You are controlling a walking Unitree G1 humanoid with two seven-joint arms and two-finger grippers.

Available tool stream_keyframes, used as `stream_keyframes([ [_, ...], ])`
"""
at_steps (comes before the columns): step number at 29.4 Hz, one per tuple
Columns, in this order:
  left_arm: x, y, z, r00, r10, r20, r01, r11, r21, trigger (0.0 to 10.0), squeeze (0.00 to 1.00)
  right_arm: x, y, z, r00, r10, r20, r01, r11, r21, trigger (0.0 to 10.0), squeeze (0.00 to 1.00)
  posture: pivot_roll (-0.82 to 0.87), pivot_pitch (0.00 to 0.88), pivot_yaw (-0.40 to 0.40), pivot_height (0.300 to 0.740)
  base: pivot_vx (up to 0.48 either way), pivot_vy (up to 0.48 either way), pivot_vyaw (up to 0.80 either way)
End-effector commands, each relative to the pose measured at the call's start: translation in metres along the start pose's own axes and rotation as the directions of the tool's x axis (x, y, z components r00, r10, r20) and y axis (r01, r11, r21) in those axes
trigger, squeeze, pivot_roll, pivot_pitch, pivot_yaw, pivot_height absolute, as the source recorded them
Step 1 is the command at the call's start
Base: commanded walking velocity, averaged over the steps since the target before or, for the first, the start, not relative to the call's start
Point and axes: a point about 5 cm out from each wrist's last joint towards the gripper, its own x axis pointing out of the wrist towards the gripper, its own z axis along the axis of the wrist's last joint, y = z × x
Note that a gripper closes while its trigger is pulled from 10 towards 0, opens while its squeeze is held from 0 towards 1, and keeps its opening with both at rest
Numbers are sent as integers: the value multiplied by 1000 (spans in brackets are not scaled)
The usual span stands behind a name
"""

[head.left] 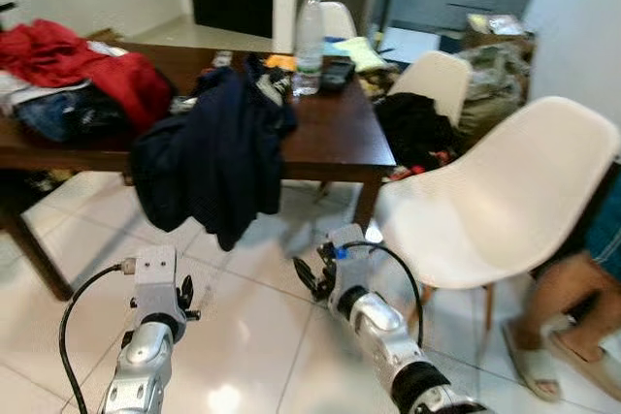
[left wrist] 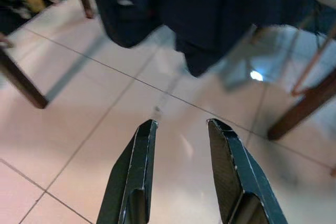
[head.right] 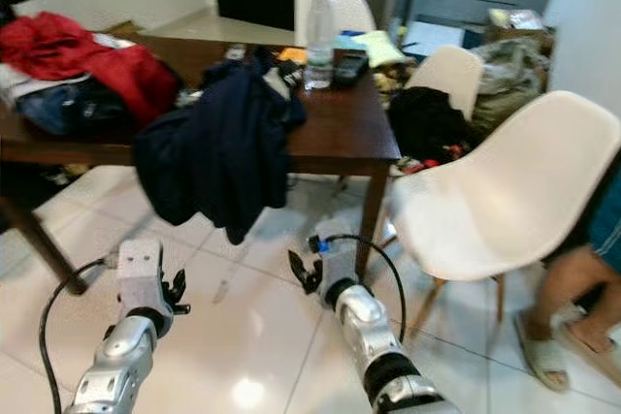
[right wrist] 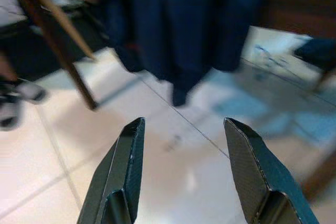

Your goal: Hang hanger

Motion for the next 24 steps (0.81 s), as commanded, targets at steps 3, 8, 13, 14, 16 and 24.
stream_keyframes([
  [3, 3, 0, 14, 998, 9, 58, -9, 1000, -7, 10000, 0, 1, -6, 8, 999, -24, 37, 24, 1000, 10, 10000, 0, 205, 3, -69, 740, 0, 0, 800],
  [8, 7, 4, 49, 981, 17, 191, -14, 1000, -21, 10000, 0, 4, -14, 21, 993, -78, 91, 73, 996, 55, 10000, 0, 205, 9, -69, 740, 0, 0, 800],
  [13, 8, 9, 72, 966, 32, 256, -20, 999, -50, 10000, 0, 7, -16, 32, 984, -105, 142, 94, 992, 82, 10000, 0, 199, 10, -66, 740, 0, 0, 800],
  [14, 8, 9, 76, 963, 32, 269, -18, 998, -53, 10000, 0, 7, -16, 33, 983, -108, 150, 97, 992, 84, 10000, 0, 198, 10, -66, 740, 0, 0, 800],
  [16, 8, 8, 84, 957, 17, 289, -3, 999, -48, 10000, 0, 7, -18, 37, 978, -119, 171, 101, 989, 112, 10000, 0, 196, 11, -66, 740, 0, 0, 400],
  [24, 5, 3, 114, 933, -41, 357, 55, 998, -30, 10000, 0, 10, -18, 53, 968, -105, 228, 89, 993, 80, 10000, 0, 192, 10, -61, 740, 0, 0, 0],
])
